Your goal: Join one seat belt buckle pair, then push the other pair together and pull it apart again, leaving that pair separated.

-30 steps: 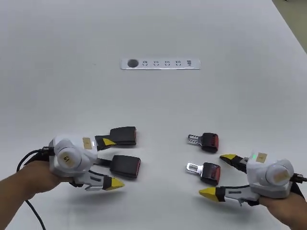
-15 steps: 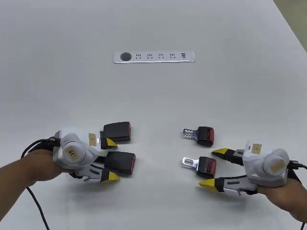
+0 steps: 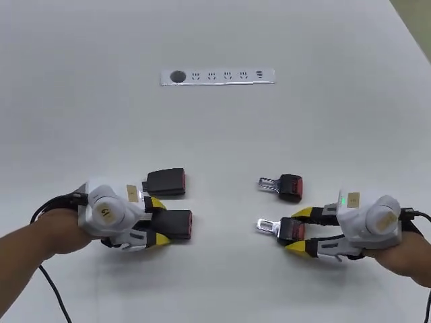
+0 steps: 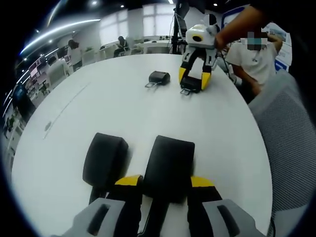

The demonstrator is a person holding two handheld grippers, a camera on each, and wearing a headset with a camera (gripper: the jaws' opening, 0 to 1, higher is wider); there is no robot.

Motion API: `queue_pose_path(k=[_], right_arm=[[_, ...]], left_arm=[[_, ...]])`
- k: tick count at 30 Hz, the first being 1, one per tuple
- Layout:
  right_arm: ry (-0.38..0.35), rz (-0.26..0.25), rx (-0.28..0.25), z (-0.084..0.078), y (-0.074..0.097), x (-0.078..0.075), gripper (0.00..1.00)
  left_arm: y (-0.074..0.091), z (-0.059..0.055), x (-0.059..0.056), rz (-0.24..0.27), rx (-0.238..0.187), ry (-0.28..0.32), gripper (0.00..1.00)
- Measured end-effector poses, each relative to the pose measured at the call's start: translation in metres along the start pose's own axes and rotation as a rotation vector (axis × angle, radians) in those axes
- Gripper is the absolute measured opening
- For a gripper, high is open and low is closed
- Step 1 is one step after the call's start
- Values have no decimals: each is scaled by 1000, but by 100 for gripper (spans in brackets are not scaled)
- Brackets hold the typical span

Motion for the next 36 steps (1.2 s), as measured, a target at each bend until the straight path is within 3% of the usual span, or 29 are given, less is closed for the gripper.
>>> queue_pose_path(k=[8,20,36], right_arm=[[34,50,59,9,-3,-3,34],[39,79,86,18,-14,-8,34],[76,105,69,43,-42,-8,34]], left_arm=[[-1,1,-1,11,25,16,36],[-2,3,-1,-17,60,-2,35],[-4,3,1,-27,83,-11,35]])
Point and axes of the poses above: the centre of the closed fingertips' face, and the gripper's own axes: y roughly backward along the fingers, x roughly to its left, z roughly out of its top, the point moved 9 cm from there along y, roughly backward along the fingers, and after that the axes turned 4 degrees about y, right-handed, at the moved point
